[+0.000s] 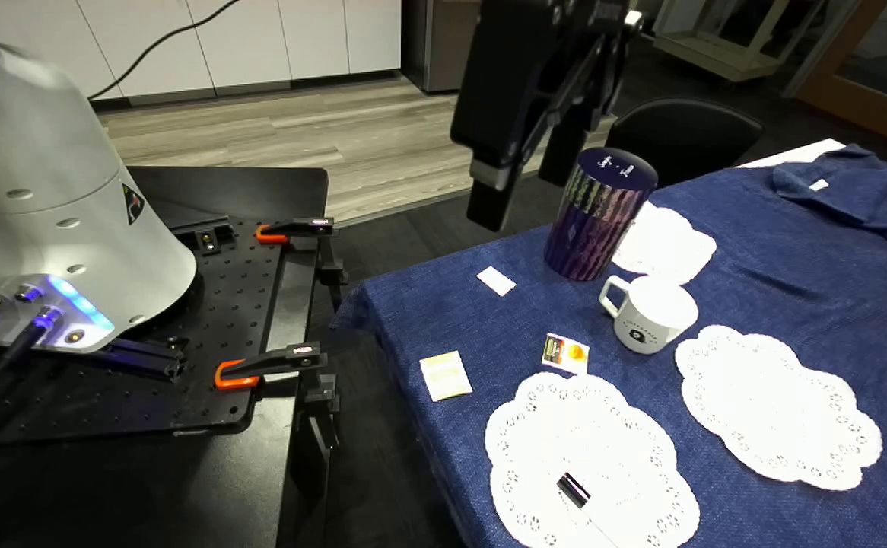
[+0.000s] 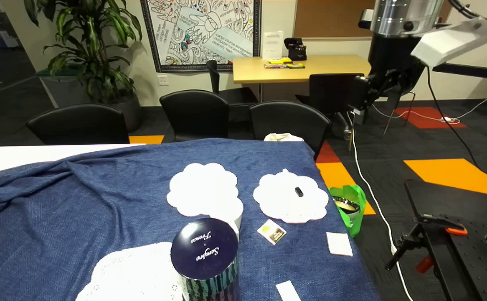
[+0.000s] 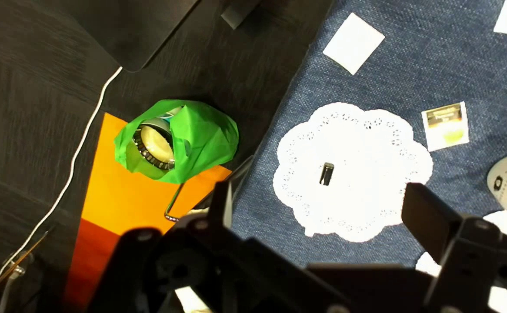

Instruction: Put the marker in the white cup

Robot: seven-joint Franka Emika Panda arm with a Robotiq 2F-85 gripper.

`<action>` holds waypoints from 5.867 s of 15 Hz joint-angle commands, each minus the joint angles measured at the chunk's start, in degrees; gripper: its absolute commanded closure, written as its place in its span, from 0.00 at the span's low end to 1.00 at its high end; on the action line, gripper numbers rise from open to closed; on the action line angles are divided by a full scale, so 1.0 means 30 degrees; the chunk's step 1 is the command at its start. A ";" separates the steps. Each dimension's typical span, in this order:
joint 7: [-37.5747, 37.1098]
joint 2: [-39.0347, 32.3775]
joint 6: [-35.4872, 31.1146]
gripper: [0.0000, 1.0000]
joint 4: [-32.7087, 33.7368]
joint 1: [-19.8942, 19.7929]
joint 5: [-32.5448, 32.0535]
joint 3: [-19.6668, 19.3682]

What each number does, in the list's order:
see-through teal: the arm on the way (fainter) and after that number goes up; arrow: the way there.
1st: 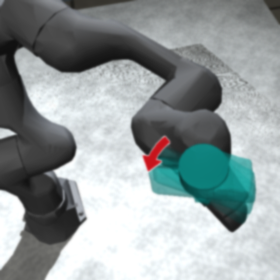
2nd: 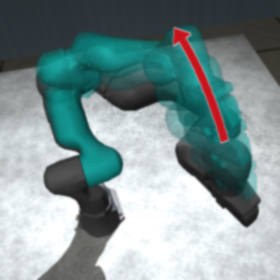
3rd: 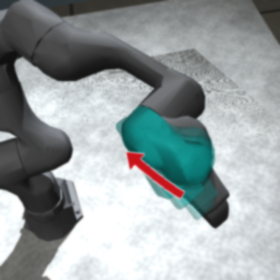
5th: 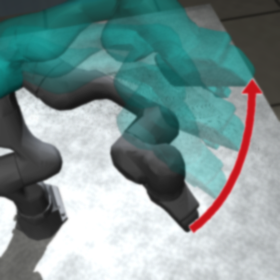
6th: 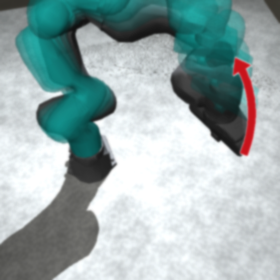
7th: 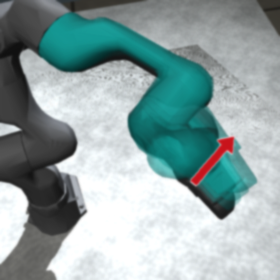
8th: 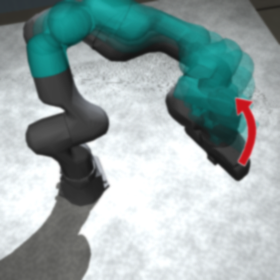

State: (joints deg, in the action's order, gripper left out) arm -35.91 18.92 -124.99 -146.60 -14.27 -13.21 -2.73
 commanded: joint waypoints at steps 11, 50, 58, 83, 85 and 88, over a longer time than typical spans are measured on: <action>-0.1334 -0.2626 -0.5979 0.00 -0.1061 -0.0193 0.0498 -0.0797; -0.0871 -2.0951 -1.3821 0.00 0.9318 0.1355 0.9164 -0.3553; -0.0971 -2.1046 -1.4398 0.00 0.9136 0.1517 0.9442 -0.3551; -0.1208 -2.2891 -1.4018 0.78 1.0584 0.2417 0.9316 -0.4464; -0.1224 -2.2996 -1.4059 0.93 1.0666 0.2492 0.9315 -0.4502; -0.1227 -2.2687 -1.3940 0.95 1.0327 0.2803 0.9210 -0.4740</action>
State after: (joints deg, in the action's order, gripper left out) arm -40.61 -49.46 -168.22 -115.71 -7.87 13.38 -15.18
